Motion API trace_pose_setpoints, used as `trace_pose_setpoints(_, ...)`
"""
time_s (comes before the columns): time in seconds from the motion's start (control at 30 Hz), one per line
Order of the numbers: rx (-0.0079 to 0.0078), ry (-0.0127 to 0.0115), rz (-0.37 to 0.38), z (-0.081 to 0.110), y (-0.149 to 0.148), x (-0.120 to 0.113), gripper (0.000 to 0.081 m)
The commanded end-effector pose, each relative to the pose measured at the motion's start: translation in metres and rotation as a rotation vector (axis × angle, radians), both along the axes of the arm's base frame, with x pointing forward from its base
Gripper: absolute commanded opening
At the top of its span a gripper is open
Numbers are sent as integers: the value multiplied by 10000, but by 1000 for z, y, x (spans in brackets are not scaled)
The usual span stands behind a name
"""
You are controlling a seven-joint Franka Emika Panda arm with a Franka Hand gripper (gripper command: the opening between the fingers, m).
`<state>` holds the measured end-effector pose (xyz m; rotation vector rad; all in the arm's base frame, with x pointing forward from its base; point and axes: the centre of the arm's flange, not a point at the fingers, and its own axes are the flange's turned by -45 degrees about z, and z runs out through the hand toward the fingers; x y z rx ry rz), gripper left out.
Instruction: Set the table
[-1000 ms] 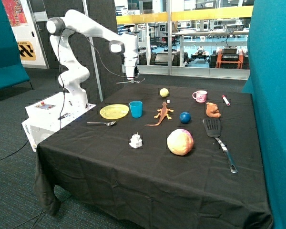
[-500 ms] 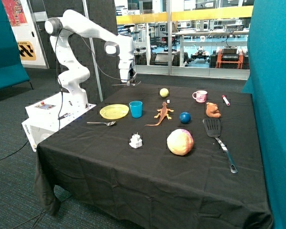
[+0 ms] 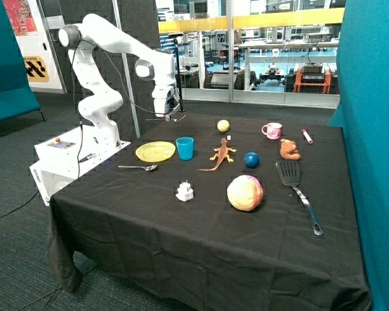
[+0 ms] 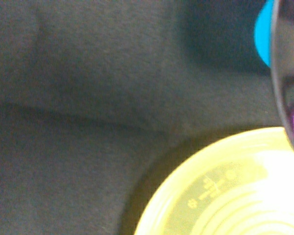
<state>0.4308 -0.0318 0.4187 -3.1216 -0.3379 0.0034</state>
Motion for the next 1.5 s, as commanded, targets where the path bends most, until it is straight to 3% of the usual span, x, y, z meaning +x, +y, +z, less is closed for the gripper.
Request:
trace_pose_setpoints(0.0, -15, -23, -382, -2, -27, -8, 0)
trace_pose_setpoints(0.37, -14, -24, 319, -15, -35, -31, 0)
trace_pose_setpoints(0.87, -15, -24, -59, -36, -66, -48, 0)
trace_pose_setpoints(1.47, -15, -23, -594, -44, -103, -58, 0)
